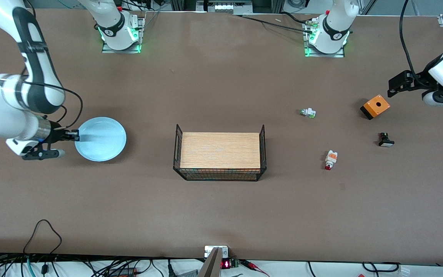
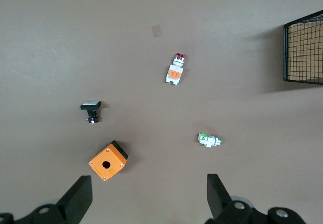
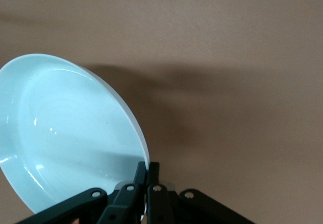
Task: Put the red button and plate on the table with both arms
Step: 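Carry the blue plate away from the box with the right gripper, then lower the blue plate onto the table and open the right gripper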
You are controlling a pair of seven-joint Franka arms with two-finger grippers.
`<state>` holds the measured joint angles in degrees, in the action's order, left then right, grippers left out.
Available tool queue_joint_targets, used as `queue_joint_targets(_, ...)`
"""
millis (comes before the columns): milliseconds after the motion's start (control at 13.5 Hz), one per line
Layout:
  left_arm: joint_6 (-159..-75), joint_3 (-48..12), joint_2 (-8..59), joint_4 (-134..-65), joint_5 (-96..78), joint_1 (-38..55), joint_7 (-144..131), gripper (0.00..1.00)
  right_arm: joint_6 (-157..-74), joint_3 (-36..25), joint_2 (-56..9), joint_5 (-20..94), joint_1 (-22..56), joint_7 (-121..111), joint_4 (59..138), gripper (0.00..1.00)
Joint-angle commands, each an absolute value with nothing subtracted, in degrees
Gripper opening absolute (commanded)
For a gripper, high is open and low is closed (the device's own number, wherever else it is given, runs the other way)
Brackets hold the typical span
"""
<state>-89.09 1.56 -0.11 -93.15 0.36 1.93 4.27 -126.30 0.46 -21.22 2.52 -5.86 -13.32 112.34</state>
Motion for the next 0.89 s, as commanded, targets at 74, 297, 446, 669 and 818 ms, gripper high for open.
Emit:
queue_joint_targets(74,-87.8,1.5,0.2,-91.6,1.2,0.8,5.9,1.00,-139.7,1.6,-23.1,2.0,-8.4,-18.3,120.7,0.30)
queue_joint_targets(297,-87.5,1.1,0.1,-91.6,1.2,0.2,6.0,1.00,-132.3,2.1,-19.9,2.5,-8.0,-13.6,117.4,1.00)
queue_joint_targets(446,-87.2,1.0,0.1,-91.6,1.2,0.2,5.9,1.00,-119.8,2.2,-17.8,2.7,-5.2,-5.7,110.4,1.00)
queue_joint_targets(669,-86.8,1.0,-0.3,-91.6,1.3,0.2,6.0,1.00,-107.5,2.2,-15.4,2.2,-1.2,4.0,101.9,1.00)
queue_joint_targets(818,-86.8,1.0,-0.3,-91.6,1.3,0.2,6.0,1.00,-100.1,2.2,-15.2,2.1,1.0,8.2,95.3,1.00)
